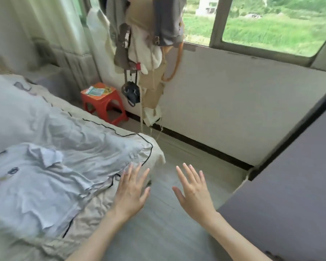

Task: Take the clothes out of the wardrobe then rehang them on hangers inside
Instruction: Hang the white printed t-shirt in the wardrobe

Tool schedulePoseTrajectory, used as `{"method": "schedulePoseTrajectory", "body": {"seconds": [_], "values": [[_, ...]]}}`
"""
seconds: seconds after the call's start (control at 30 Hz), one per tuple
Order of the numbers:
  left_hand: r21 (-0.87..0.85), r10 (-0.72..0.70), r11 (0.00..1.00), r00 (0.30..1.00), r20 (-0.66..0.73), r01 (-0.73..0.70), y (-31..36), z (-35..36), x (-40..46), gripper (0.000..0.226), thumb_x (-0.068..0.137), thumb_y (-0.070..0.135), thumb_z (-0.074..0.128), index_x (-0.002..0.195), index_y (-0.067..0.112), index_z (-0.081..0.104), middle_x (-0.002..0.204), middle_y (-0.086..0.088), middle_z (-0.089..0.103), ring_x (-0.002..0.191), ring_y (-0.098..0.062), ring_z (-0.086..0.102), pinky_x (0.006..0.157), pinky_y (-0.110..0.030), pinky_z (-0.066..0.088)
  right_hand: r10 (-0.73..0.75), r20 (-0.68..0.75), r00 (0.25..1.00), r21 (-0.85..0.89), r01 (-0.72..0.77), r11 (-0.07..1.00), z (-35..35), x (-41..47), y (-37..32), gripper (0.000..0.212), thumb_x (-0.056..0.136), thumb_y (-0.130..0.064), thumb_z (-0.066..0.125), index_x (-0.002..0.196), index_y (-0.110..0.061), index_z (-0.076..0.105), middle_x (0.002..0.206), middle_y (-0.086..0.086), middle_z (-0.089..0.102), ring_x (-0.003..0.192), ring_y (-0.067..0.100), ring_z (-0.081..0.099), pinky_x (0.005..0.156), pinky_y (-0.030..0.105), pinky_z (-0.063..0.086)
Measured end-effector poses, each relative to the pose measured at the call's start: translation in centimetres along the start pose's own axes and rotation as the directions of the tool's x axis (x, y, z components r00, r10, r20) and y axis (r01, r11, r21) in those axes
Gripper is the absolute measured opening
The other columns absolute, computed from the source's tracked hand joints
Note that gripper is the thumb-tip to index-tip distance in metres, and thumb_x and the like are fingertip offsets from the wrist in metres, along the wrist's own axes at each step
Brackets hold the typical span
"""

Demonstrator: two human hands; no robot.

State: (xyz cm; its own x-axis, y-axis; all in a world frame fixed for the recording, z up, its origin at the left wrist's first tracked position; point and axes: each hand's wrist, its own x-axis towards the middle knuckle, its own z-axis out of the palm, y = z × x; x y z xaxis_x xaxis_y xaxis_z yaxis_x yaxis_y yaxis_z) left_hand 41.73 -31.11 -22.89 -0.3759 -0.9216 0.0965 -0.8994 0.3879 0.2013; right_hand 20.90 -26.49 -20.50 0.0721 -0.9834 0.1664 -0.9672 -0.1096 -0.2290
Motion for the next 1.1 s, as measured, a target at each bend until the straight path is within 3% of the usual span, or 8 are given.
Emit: {"method": "schedulePoseTrajectory", "body": {"seconds": [0.3,0.37,0.5,0.6,0.67,0.83,0.97,1.1], "values": [[-0.002,-0.417,0.909,0.908,0.036,0.417,-18.6,-2.3,-11.1,0.053,0.083,0.042,0.037,0.124,0.014,0.055,0.13,-0.016,0.054,0.123,-0.038,0.048,0.094,-0.047,0.04,-0.268,0.176,0.947,0.088,0.256,0.963,7.8,6.7,-19.3,0.055,0.082,-0.046,0.036,0.124,-0.017,0.057,0.123,0.008,0.061,0.115,0.029,0.058,0.091,0.047,0.045],[-0.025,-0.507,0.861,0.861,0.046,0.508,-21.5,-2.9,-14.0,0.053,0.086,0.041,0.037,0.128,0.012,0.053,0.136,-0.018,0.048,0.131,-0.036,0.037,0.099,-0.047,0.035,-0.338,0.231,0.912,0.128,0.316,0.94,9.3,7.7,-23.3,0.055,0.082,-0.046,0.037,0.122,-0.016,0.059,0.12,0.008,0.063,0.111,0.029,0.06,0.088,0.048,0.047],[-0.087,-0.669,0.739,0.743,0.023,0.668,-25.9,-3.7,-17.7,0.055,0.098,0.036,0.037,0.147,0.02,0.019,0.157,-0.006,0.002,0.143,-0.025,-0.009,0.115,-0.038,-0.002,-0.455,0.278,0.846,0.198,0.413,0.889,12.1,10.1,-29.8,0.059,0.095,-0.051,0.021,0.126,-0.014,0.055,0.123,0.01,0.061,0.112,0.032,0.059,0.087,0.051,0.047],[-0.179,-0.748,0.655,0.663,-0.014,0.734,-28.1,-4.3,-18.2,0.052,0.097,0.032,0.039,0.145,0.02,0.024,0.156,-0.006,0.005,0.143,-0.026,-0.008,0.115,-0.039,0.0,-0.555,0.311,0.772,0.257,0.494,0.831,14.2,11.8,-33.2,0.076,0.088,-0.061,0.008,0.143,-0.016,0.034,0.146,0.008,0.038,0.137,0.027,0.031,0.111,0.045,0.022],[-0.197,-0.774,0.623,0.633,-0.021,0.757,-29.7,-4.4,-17.9,0.051,0.097,0.031,0.04,0.145,0.02,0.025,0.156,-0.005,0.006,0.144,-0.025,-0.007,0.115,-0.039,0.001,-0.593,0.34,0.73,0.296,0.516,0.804,15.8,13.4,-34.9,0.07,0.09,-0.058,0.017,0.147,-0.019,0.022,0.153,0.005,0.023,0.144,0.022,0.013,0.115,0.039,0.003],[-0.181,-0.841,0.519,0.537,0.071,0.836,-35.1,-2.8,-16.5,0.05,0.097,0.032,0.038,0.144,0.019,0.025,0.156,-0.006,0.006,0.143,-0.024,-0.007,0.115,-0.036,0.0,-0.631,0.422,0.651,0.332,0.537,0.776,19.8,18.7,-38.9,0.06,0.097,-0.047,0.032,0.148,-0.019,0.017,0.154,0.005,0.019,0.144,0.02,0.009,0.116,0.038,0.0],[-0.14,-0.878,0.398,0.421,0.23,0.907,-39.5,-0.9,-14.9,0.051,0.098,0.033,0.036,0.145,0.022,0.02,0.157,-0.006,0.004,0.143,-0.025,-0.008,0.115,-0.041,0.003,-0.666,0.475,0.576,0.343,0.575,0.743,23.2,24.0,-41.1,0.083,0.082,-0.064,0.007,0.144,-0.014,0.032,0.147,0.008,0.036,0.139,0.026,0.027,0.113,0.045,0.016],[-0.063,-0.877,0.357,0.358,0.322,0.932,-46.9,-0.6,-12.6,0.053,0.099,0.034,0.032,0.148,0.022,0.014,0.157,-0.006,0.001,0.144,-0.026,-0.005,0.116,-0.041,0.004,-0.716,0.455,0.529,0.263,0.689,0.675,27.2,32.9,-45.6,0.055,0.084,-0.044,0.038,0.117,-0.007,0.062,0.114,0.015,0.065,0.106,0.033,0.062,0.086,0.053,0.047]]}}
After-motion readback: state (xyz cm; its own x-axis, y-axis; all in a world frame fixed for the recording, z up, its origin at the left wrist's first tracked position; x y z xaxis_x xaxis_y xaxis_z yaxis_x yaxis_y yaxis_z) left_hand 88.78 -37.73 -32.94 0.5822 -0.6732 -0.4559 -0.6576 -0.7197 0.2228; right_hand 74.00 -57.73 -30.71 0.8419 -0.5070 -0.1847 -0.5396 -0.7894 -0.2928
